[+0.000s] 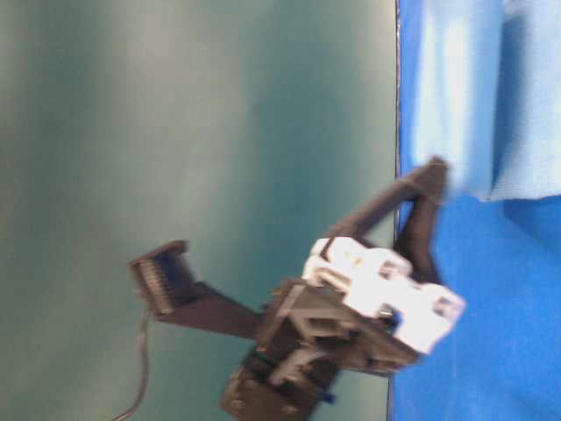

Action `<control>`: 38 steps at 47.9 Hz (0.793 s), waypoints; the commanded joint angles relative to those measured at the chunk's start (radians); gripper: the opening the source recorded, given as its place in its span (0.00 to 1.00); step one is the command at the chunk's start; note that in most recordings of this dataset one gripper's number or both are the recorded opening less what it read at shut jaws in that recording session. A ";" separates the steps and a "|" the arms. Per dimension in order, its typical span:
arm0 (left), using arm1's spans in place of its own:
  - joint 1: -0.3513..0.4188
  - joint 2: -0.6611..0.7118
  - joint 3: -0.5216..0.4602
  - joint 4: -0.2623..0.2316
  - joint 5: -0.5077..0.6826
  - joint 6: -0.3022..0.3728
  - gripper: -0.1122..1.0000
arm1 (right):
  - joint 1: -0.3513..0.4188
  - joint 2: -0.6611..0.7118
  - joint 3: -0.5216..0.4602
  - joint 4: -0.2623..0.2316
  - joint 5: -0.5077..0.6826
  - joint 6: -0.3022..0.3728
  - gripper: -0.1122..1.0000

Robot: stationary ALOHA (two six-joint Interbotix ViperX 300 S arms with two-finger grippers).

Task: Fold a vertical towel.
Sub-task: 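Lift the top edge and carry it down toward the bottom edge, then lower the folded edge onto the bottom edge and open both grippers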

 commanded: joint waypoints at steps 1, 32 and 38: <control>-0.026 0.012 -0.009 -0.002 -0.011 -0.002 0.13 | 0.018 0.026 -0.005 0.003 -0.020 0.014 0.14; -0.077 0.138 -0.064 -0.002 -0.075 -0.005 0.13 | 0.038 0.166 -0.017 0.003 -0.100 0.023 0.14; -0.078 0.138 -0.064 -0.002 -0.072 -0.005 0.13 | 0.046 0.166 -0.018 0.003 -0.106 0.025 0.14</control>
